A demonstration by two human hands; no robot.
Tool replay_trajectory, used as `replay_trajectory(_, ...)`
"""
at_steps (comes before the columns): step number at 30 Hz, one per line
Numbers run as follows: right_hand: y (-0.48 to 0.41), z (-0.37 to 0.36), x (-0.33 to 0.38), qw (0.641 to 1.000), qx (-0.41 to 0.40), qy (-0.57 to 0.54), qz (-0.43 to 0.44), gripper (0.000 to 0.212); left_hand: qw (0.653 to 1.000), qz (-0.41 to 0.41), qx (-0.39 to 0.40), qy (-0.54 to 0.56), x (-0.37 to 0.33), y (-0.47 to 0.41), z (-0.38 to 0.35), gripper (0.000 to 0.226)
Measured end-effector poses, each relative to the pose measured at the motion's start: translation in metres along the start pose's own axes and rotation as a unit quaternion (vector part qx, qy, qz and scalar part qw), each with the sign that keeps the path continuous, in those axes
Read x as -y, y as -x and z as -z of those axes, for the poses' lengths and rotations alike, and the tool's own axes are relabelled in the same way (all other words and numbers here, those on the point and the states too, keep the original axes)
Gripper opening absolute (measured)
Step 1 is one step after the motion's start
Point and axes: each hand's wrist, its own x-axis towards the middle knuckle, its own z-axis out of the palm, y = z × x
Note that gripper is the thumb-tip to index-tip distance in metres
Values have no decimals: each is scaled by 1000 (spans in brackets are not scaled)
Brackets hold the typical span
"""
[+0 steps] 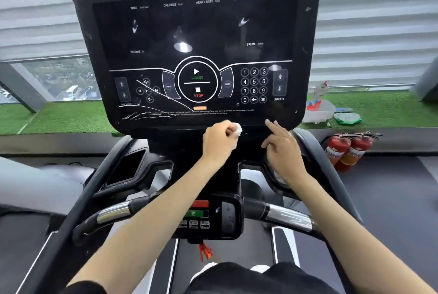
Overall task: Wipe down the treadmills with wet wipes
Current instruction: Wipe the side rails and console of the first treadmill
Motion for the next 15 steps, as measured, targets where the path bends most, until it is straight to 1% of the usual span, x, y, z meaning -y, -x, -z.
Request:
replay_trajectory(3, -2, 8, -2, 999, 22, -43, -7, 30, 998, 43, -51, -13, 28, 0, 21, 12)
replay_trajectory(5, -4, 13, -1, 998, 25, -57, -3, 30, 995, 74, -71, -8, 28, 2, 21, 15)
replay_trajectory(7, -6, 19, -1, 998, 34, -60, -6, 30, 996, 61, -62, -12, 7, 4, 6, 13)
replay_trajectory(9, -10, 26, -2, 996, 47, -73, -30, 30, 999, 27, -38, -7, -14, 5, -15, 6)
replay_trajectory(11, -13, 31, -3, 993, 60, -90, -44, 33, 1000, 11, -24, 9, -21, 7, -28, 6)
replay_trajectory(13, -14, 34, -5, 991, 74, -101, -41, 34, 999, 27, -36, 18, -12, 7, -24, 8)
replay_trajectory(15, -12, 34, -6, 992, 81, -91, -27, 32, 996, 58, -71, 21, 5, 5, -14, 5)
